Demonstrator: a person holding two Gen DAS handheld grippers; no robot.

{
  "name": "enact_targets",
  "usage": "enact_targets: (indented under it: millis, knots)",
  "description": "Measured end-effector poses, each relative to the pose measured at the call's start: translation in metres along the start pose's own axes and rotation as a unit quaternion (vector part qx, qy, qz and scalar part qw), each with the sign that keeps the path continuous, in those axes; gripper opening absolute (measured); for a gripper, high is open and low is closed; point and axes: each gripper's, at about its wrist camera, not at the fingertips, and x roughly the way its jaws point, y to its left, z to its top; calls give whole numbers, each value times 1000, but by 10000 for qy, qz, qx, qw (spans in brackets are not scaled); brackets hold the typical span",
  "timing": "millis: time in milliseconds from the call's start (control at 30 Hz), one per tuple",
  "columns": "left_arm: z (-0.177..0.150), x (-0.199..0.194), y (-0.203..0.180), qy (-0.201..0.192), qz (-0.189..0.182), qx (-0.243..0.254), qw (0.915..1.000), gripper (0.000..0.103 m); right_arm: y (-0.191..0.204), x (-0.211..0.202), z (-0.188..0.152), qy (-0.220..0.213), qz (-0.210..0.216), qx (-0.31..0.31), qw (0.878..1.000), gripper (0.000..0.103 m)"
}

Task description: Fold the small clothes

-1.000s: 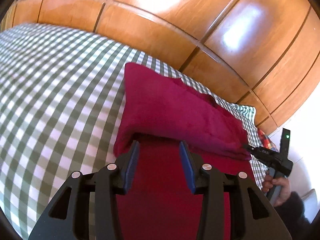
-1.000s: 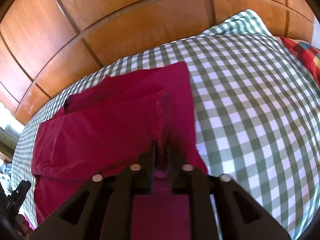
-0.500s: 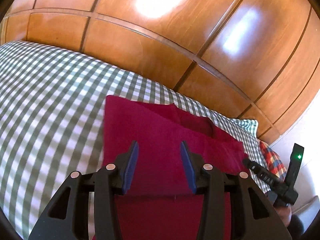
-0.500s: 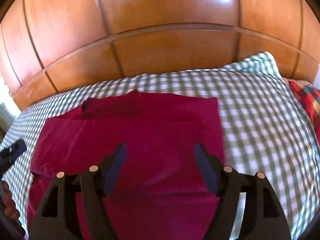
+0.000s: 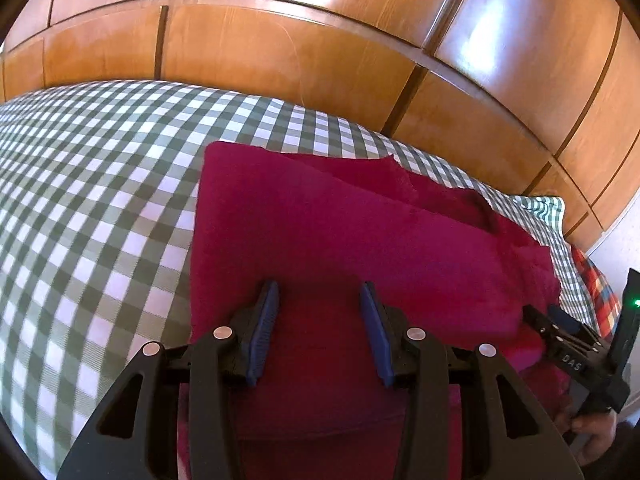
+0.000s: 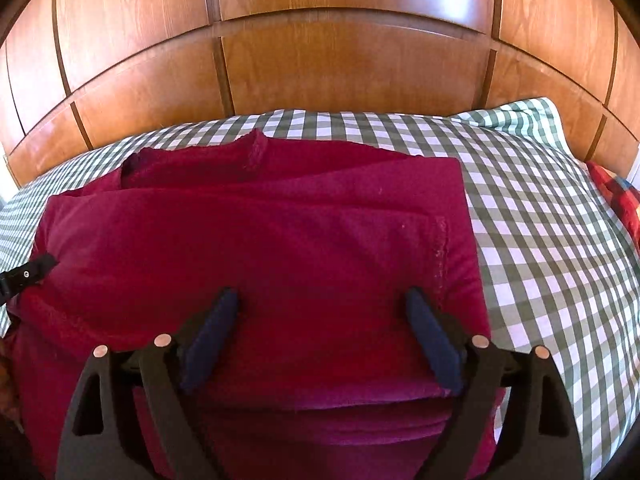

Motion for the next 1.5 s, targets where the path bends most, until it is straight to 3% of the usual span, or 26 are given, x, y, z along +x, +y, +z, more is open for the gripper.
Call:
enact_targets:
  millis: [200,333,400,500,633,767,900,1167,1333,1500]
  knots:
    - [-20,-40,-8,-116,-110,-58,9999,52,1,-1,3,31,-67,-37,10000,87]
    - [-39,-30,-9,49,183,262,9995,52,15,-21,4,-5,-449,-317,9985,90]
    - [-42,-26,-5,58,207,304,9993,52,23,-35,-5,-102,-371,-497,9980,91]
    - [-45,-19,-9,19,334,441,9985,53,34,-33,-20,-57,-625,-985,9932,93]
    - [-43,-21,-7,48,270,393,9989,53,25,-20,-21,85,-569,-753,9955,100]
    - [-45,-50,-4,-1,162,296,9994,53,18,-26,-20,90,-478,-614,9969,100]
    - [-62,-84,4,-141,279,443,9985,57,12,-41,-21,98,-469,-366,9982,101]
    - [-110,-130,55,114,191,-94,9997,57,-12,-81,-65,435,-523,-662,9955,101]
    - [-139,-152,72,207,-109,-190,9995,57,-46,-104,-100,808,-225,-363,9958,101]
    - [-161,-165,68,381,-532,-53,9978,57,-66,-135,-145,1147,537,39,9919,100]
